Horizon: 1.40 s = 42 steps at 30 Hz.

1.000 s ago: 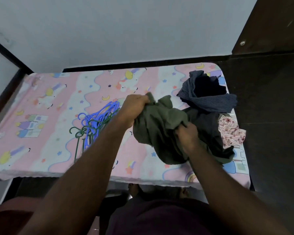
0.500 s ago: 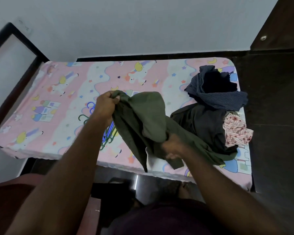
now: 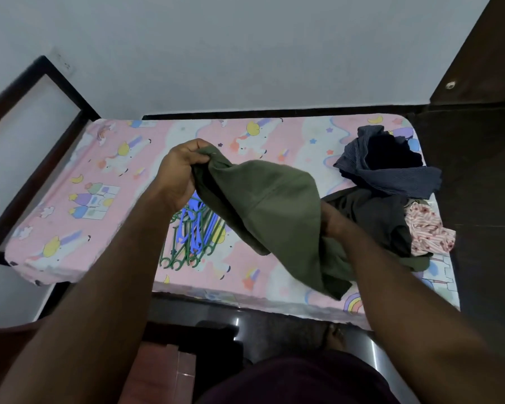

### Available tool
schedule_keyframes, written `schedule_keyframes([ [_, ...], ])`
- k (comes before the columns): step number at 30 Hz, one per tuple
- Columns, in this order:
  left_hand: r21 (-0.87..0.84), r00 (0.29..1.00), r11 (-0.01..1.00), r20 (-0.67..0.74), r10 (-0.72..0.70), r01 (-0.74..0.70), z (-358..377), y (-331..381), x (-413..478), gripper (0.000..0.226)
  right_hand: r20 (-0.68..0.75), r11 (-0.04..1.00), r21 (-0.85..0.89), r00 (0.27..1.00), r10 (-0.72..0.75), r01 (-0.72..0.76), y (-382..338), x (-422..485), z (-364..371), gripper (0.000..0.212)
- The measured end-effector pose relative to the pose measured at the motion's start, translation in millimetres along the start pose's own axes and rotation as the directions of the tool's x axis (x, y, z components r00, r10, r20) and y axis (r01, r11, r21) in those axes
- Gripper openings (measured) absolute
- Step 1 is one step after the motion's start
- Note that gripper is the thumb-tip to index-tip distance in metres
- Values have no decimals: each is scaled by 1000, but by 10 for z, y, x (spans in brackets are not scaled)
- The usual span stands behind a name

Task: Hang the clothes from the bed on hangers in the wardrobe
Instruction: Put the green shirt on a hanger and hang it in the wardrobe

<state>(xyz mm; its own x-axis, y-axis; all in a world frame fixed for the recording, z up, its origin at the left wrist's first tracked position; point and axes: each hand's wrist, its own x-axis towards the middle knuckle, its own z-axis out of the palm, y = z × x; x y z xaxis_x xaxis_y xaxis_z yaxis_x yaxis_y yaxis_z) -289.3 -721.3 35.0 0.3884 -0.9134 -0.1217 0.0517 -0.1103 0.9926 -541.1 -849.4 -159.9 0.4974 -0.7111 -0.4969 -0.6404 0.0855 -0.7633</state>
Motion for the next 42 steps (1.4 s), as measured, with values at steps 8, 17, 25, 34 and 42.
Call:
schedule_keyframes([
  [8,62,976,979,-111,-186,194,-672,-390,-224,23,-569,931,251,818,-79,264,-947,-444,426,23],
  [17,693,931,631,-184,-314,349,-496,-745,-419,34,-342,756,334,820,-459,563,-1866,-1056,497,11],
  [25,743,963,614,234,132,-265,-292,-676,-354,59,-204,806,333,872,-446,490,-1539,-1179,618,21],
  [34,704,924,645,45,379,-298,208,-505,-330,20,-156,960,214,976,-152,184,-835,-1124,483,50],
  [42,269,853,947,-437,284,-178,170,-235,-402,17,-558,903,141,786,-265,405,-1467,-1339,484,26],
])
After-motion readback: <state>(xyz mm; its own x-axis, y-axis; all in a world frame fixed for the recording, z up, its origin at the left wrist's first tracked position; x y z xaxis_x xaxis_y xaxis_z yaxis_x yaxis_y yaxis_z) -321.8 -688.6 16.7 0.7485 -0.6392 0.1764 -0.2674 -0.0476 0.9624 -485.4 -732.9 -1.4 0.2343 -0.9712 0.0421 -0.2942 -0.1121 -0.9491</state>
